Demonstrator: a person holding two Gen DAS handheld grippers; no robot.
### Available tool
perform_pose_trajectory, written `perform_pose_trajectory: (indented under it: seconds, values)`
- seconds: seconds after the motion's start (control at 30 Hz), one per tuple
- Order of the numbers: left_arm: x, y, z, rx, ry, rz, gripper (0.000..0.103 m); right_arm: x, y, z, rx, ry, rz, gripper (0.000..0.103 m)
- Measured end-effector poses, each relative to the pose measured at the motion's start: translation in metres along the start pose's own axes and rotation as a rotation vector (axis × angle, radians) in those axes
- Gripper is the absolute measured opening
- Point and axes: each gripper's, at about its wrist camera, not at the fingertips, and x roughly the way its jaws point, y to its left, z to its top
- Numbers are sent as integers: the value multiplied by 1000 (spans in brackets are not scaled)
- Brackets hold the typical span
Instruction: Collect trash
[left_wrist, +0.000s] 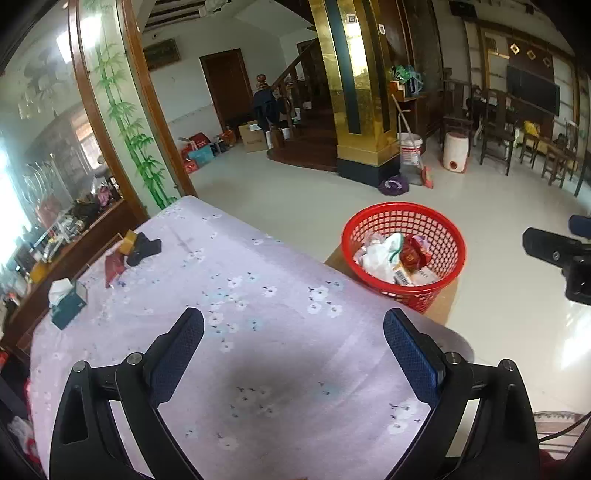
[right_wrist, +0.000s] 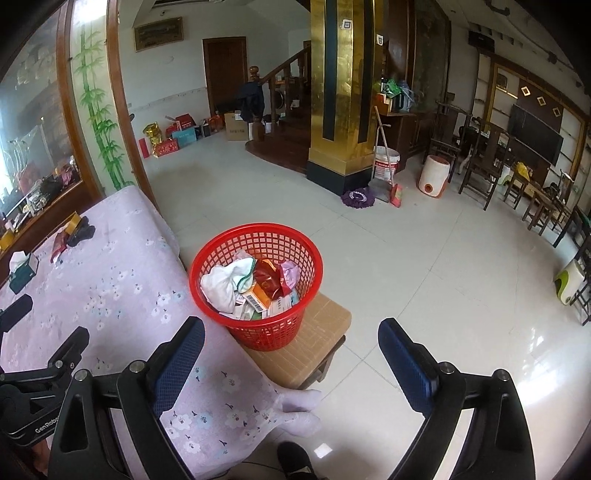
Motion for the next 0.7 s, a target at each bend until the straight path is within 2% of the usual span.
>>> perform_pose_trajectory:
  seconds: [0.37, 0.7]
  values:
    - [3, 2, 1, -1, 4, 53, 97, 5, 7, 6, -21, 0, 9, 97]
    - [2, 6, -2, -25, 12, 64, 97, 11, 13, 10, -48, 5, 23, 97]
